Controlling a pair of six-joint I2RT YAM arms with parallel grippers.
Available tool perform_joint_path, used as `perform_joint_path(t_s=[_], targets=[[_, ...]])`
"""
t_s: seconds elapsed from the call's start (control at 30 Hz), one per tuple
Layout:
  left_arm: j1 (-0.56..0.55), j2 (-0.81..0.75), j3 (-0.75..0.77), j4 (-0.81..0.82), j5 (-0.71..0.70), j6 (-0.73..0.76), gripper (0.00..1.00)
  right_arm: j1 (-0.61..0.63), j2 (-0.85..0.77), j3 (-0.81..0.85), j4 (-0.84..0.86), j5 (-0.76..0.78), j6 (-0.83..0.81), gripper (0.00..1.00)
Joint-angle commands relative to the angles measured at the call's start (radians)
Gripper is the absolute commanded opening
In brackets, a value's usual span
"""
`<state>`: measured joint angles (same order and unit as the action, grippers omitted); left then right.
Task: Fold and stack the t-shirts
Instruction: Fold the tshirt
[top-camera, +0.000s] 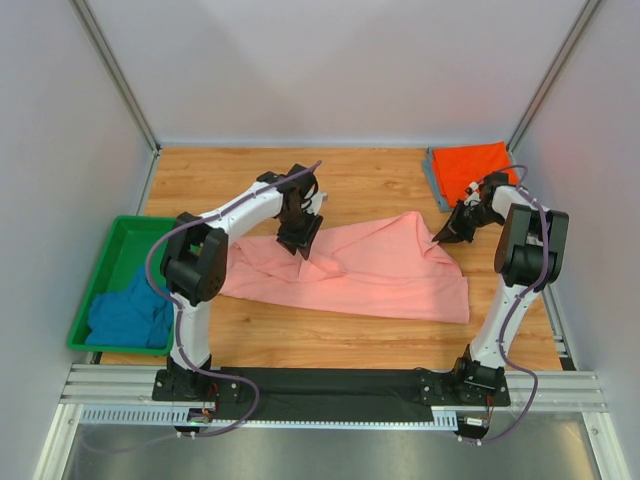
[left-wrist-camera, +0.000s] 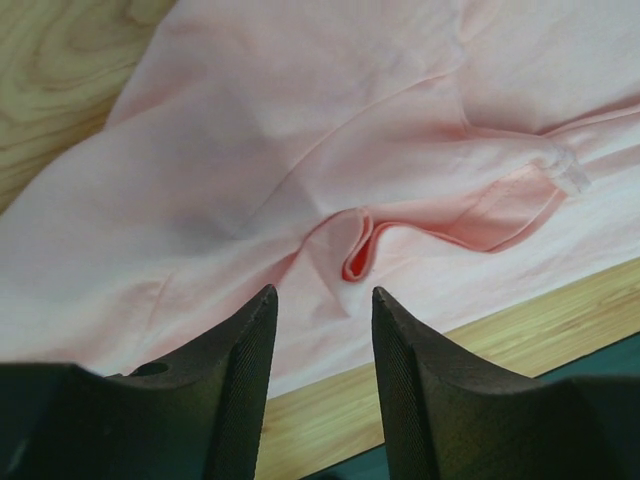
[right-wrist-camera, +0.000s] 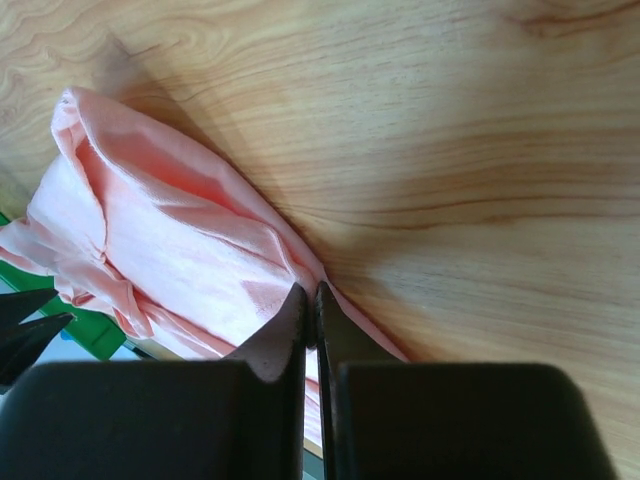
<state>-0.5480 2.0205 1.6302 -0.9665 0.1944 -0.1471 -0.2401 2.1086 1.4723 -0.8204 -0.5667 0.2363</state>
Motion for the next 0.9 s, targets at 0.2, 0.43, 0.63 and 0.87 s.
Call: perform_joint_path(t_s=[0.2, 0.43, 0.63, 0.87], targets=[[0.042, -0.068, -0.022, 0.046, 0.126, 0.075, 0.51, -0.007, -0.056, 0.068, -0.02, -0.001, -0.038, 0.0], [0.04, -0.065, -0.066, 0.084, 0.212, 0.104, 0.52, -0.007, -0.053, 0.098, -0.045, 0.008, -0.057, 0.0], [0.039, -0.04, -0.076, 0.103, 0.211, 0.103, 0.52, -0.005, -0.058, 0.123, -0.052, 0.027, -0.075, 0.0], [0.031, -0.016, -0.063, 0.117, 0.203, 0.096, 0.5, -0.005, -0.038, 0.152, -0.068, 0.031, -0.077, 0.1]])
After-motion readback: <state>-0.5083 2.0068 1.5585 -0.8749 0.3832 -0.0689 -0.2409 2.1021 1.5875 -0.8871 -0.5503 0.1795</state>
